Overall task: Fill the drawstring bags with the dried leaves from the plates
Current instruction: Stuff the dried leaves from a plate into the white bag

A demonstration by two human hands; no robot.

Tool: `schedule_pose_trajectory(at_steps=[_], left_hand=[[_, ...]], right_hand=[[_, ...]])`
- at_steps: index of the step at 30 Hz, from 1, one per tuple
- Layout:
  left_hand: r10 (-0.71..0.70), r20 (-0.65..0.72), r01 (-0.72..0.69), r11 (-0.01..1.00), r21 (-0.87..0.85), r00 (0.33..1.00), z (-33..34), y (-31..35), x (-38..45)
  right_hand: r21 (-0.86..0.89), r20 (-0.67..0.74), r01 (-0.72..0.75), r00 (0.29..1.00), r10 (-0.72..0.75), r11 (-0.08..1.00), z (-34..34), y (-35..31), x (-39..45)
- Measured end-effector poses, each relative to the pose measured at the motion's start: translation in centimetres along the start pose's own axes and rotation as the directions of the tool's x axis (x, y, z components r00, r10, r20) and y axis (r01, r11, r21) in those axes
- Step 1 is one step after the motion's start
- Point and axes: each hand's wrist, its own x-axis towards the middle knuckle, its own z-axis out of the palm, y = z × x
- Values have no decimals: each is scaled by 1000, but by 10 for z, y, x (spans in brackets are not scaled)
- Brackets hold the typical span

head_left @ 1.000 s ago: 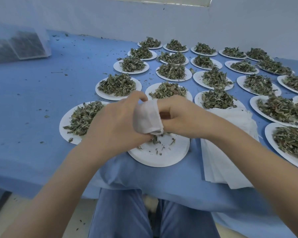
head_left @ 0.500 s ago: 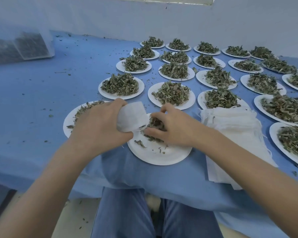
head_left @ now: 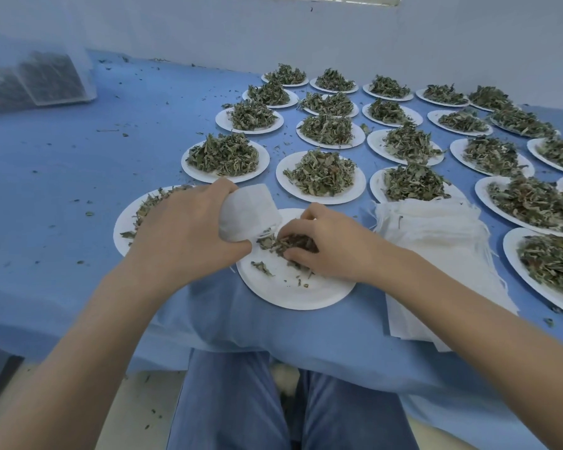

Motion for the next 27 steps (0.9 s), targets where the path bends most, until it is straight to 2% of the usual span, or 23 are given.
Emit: schedule_pose_trajectory(at_steps=[8, 11, 14, 18, 23, 25, 27], left_hand=[[0, 81, -2, 1000, 31, 997, 3, -3, -4], [15, 102, -21, 998, 62, 995, 4, 0, -4], [22, 87, -27, 998, 65, 996, 6, 6, -2], [54, 76, -52, 998, -26, 996, 9, 13, -2], [64, 69, -51, 983, -176, 996, 10, 17, -4], [64, 66, -46, 970, -239, 996, 9, 18, -4], [60, 64, -37, 952, -304, 996, 8, 17, -3]], right_hand=[[31, -148, 45, 988, -40, 999, -14, 2, -11], [61, -220, 115, 971, -99, 991, -39, -1, -18], [16, -248, 211, 948, -201, 977, -53, -9, -18], [-63, -254, 320, 911, -325, 945, -54, -19, -14], [146, -443, 401, 844, -303, 904, -49, -25, -11], [205, -419, 408, 858, -296, 890, -50, -26, -10], [237, -321, 399, 893, -316, 886, -53, -26, -11]])
